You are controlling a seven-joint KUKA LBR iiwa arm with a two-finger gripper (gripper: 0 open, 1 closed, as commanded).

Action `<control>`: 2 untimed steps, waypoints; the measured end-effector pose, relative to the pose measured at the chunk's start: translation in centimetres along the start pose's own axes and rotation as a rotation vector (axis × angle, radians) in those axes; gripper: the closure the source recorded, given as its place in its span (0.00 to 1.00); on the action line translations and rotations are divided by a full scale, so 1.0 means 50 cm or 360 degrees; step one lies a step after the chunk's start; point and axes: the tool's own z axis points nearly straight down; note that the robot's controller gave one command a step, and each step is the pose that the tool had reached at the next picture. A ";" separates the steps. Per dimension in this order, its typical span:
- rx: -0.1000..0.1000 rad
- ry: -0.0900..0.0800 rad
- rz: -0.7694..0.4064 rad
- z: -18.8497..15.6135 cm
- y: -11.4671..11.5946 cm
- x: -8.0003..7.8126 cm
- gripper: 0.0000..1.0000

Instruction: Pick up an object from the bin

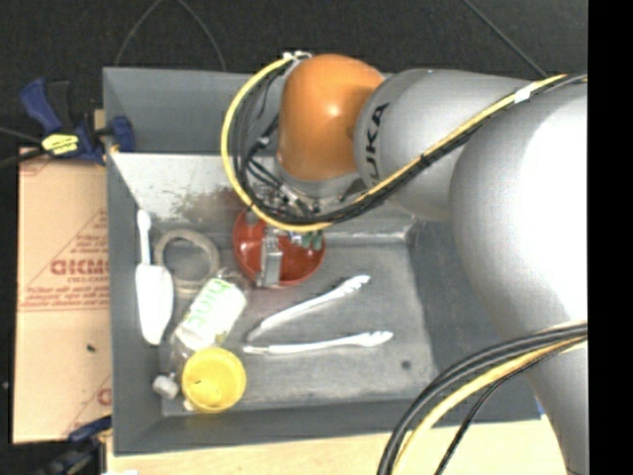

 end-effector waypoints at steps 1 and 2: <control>0.0000 0.0000 0.0000 0.000 0.000 0.000 0.00; 0.0004 0.0016 -0.0017 -0.052 -0.004 0.006 0.00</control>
Offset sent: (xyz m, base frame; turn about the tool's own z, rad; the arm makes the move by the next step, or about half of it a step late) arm -0.0033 -0.0103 0.1483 -0.0344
